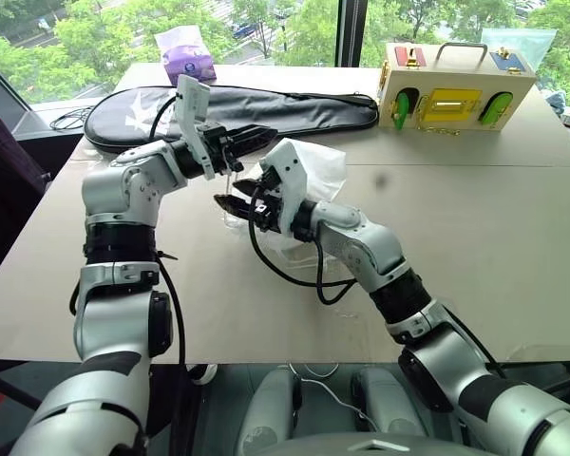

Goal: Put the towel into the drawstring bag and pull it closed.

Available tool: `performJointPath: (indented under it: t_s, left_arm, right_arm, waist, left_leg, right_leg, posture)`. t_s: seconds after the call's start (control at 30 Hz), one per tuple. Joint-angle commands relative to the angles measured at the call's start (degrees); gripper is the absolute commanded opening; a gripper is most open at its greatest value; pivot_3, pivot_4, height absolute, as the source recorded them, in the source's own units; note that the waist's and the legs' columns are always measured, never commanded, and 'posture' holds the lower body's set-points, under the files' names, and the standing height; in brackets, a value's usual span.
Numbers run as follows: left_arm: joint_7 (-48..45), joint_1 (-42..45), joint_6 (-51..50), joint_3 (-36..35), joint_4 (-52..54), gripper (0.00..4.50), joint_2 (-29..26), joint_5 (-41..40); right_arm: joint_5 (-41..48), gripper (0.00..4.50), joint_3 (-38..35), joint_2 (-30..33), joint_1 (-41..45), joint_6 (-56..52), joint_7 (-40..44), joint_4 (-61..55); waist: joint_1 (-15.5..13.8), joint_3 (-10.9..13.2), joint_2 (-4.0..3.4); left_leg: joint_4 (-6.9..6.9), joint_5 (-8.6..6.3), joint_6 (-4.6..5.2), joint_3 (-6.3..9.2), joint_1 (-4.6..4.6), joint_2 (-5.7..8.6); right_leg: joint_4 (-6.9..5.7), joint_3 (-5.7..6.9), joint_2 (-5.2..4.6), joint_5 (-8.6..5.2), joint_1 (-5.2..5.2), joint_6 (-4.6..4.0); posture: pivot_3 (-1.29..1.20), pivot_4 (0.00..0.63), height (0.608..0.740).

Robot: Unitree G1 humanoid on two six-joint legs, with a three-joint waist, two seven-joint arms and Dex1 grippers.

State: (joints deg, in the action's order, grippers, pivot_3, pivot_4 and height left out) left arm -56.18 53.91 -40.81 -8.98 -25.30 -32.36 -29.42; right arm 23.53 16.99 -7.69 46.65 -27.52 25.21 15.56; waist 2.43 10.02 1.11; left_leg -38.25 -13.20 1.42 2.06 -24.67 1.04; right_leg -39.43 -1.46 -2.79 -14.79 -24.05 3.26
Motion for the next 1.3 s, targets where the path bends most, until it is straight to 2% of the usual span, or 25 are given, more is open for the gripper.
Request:
performJointPath:
  t_s: [0.03,0.07,0.1,0.2,0.43,0.6,0.7,0.8,1.0,1.2,1.3]
  left_arm:
    - [-0.33,0.96,0.40,-0.85,1.80,1.24,-0.66,-0.67]
    - [-0.30,1.02,0.47,-0.85,1.66,1.24,-0.71,-0.58]
    - [-0.28,1.07,0.53,-0.85,1.55,1.24,-0.74,-0.52]
    - [-0.22,1.12,0.66,-0.79,1.30,1.24,-0.68,-0.40]
    - [0.16,0.88,1.18,-0.51,0.99,1.24,-0.36,0.04]
    - [0.17,-0.01,0.92,-0.58,1.61,1.24,-0.74,0.00]
    - [-1.06,-1.90,0.66,-0.46,3.42,1.24,-1.49,-0.45]
    - [-3.29,-3.62,1.45,-0.39,3.57,1.24,-2.57,-0.51]
    - [-6.23,-2.79,2.10,-0.70,-0.69,1.24,-4.83,-0.14]
    - [-14.96,-2.72,2.49,0.22,-1.22,1.24,-9.38,-0.46]
    - [-23.72,-0.93,2.55,1.41,-3.01,1.24,-15.32,-0.03]
  right_arm:
    - [2.12,2.31,-1.72,-8.89,4.06,0.78,-0.76,-1.09]
    - [2.89,1.82,-2.24,-9.18,4.18,0.72,-0.80,-1.26]
    - [3.49,1.58,-2.55,-9.34,4.27,0.68,-0.85,-1.37]
    - [4.43,0.08,-2.53,-9.44,4.54,0.56,-1.06,-1.64]
    - [5.49,0.08,-1.25,-8.73,3.62,0.74,-0.25,-2.90]
    - [5.11,0.08,0.21,-1.54,-0.21,-1.16,2.87,-9.66]
    - [5.58,1.01,-0.25,5.37,-3.97,-4.94,5.61,-17.97]
    - [7.57,2.40,-3.75,10.71,-8.35,-8.11,5.70,-26.48]
    - [11.88,2.40,-11.25,21.35,-16.16,-14.51,5.56,-36.70]
    - [7.74,2.40,-17.69,25.28,-20.42,-11.56,1.14,-34.60]
    - [5.30,2.40,-19.61,25.56,-21.56,-9.30,-1.24,-32.77]
  waist:
    - [0.01,0.00,0.00]
    - [0.05,0.00,0.00]
    - [0.08,0.00,0.00]
    - [0.07,0.00,0.00]
    - [0.06,0.00,0.00]
    - [0.07,0.00,0.00]
    - [-0.09,0.00,0.00]
    - [-0.27,0.00,0.00]
    - [-0.20,0.01,0.01]
    - [-0.04,0.01,0.01]
    - [-0.01,0.02,0.01]
  left_leg:
    - [0.00,0.00,0.00,0.00,0.00,0.00]
    - [0.00,0.00,0.00,0.00,0.00,0.00]
    - [0.01,0.00,0.00,0.00,0.00,0.00]
    - [0.01,0.00,0.00,0.00,0.00,0.00]
    - [0.01,-0.01,0.01,0.00,0.00,0.00]
    - [0.02,-0.01,0.02,0.00,-0.01,0.00]
    - [0.02,-0.02,0.03,0.01,-0.01,0.00]
    - [0.01,-0.06,0.11,0.00,-0.04,0.03]
    - [0.02,-0.14,0.24,0.08,-0.03,0.03]
    - [0.02,-0.14,0.25,-0.03,-0.01,-0.01]
    - [0.02,-0.14,0.25,-0.05,-0.02,-0.01]
  right_leg:
    - [0.00,0.00,0.00,0.00,0.00,0.00]
    - [0.00,0.00,0.00,0.00,0.00,0.00]
    - [0.00,0.00,0.00,0.00,-0.01,0.00]
    - [0.00,0.00,0.00,0.00,-0.01,0.00]
    - [0.00,0.00,0.00,0.00,-0.01,0.00]
    - [0.00,0.00,0.01,0.00,-0.01,0.00]
    - [0.02,0.01,0.00,0.00,0.00,0.00]
    - [0.09,0.02,-0.06,0.00,0.03,0.01]
    - [0.08,0.10,-0.05,-0.01,0.03,0.00]
    - [0.06,0.02,0.01,-0.01,0.03,0.00]
    - [0.08,0.02,0.01,-0.01,0.03,0.00]
  posture:
    - [0.00,0.150,0.740]
    - [0.00,0.150,0.740]
    - [0.00,0.150,0.740]
    - [0.00,0.150,0.740]
    - [0.00,0.150,0.740]
    - [0.00,0.150,0.740]
    - [0.00,0.150,0.740]
    - [0.00,0.150,0.740]
    - [0.00,0.150,0.740]
    - [0.00,0.150,0.740]
    - [0.00,0.150,0.740]
